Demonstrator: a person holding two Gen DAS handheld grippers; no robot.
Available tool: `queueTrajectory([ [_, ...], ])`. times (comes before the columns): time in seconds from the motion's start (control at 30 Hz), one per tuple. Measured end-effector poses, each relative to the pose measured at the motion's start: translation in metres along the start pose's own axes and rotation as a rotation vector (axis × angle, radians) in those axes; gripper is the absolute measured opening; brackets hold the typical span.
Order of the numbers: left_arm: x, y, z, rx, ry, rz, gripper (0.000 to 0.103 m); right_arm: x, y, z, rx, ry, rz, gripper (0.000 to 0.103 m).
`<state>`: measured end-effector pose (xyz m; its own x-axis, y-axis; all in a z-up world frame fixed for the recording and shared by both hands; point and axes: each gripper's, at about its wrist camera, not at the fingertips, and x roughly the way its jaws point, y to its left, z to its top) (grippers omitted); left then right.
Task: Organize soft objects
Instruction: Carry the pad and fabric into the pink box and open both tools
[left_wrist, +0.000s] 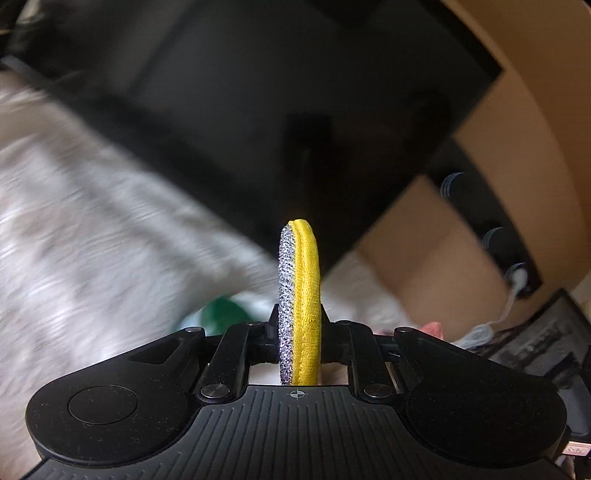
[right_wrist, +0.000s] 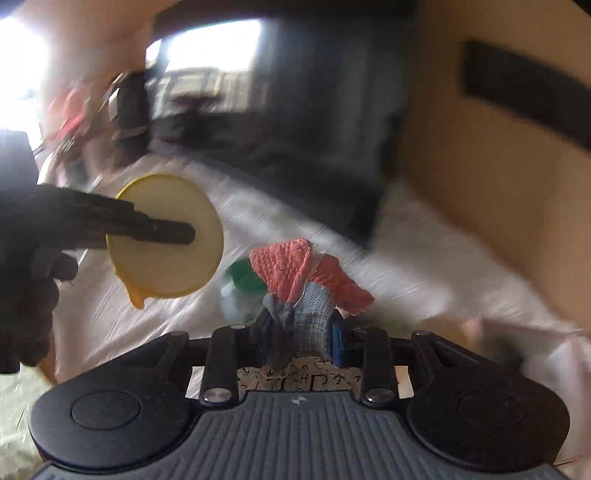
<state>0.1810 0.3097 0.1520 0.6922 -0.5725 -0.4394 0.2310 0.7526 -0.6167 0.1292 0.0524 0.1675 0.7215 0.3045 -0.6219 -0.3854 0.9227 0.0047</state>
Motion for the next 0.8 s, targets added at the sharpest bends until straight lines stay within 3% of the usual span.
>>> queueTrajectory([
  [0.17,0.045,-0.065,0.023,0.075,0.003,-0.104,0.018,-0.037,-0.055,0.021,0.009,-0.099,-0.158,0.03],
  [0.33,0.102,-0.124,0.014,0.104,0.081,-0.213,0.018,-0.071,-0.12,0.021,0.07,-0.152,-0.305,0.03],
  [0.53,0.18,-0.192,-0.031,0.177,0.242,-0.267,0.018,-0.097,-0.192,-0.004,0.18,-0.165,-0.448,0.031],
  [0.73,0.261,-0.221,-0.087,0.192,0.448,-0.298,0.02,-0.089,-0.235,-0.041,0.314,-0.117,-0.477,0.031],
  [0.8,0.288,-0.222,-0.111,0.253,0.521,-0.255,0.02,-0.082,-0.245,-0.054,0.345,-0.089,-0.471,0.031],
])
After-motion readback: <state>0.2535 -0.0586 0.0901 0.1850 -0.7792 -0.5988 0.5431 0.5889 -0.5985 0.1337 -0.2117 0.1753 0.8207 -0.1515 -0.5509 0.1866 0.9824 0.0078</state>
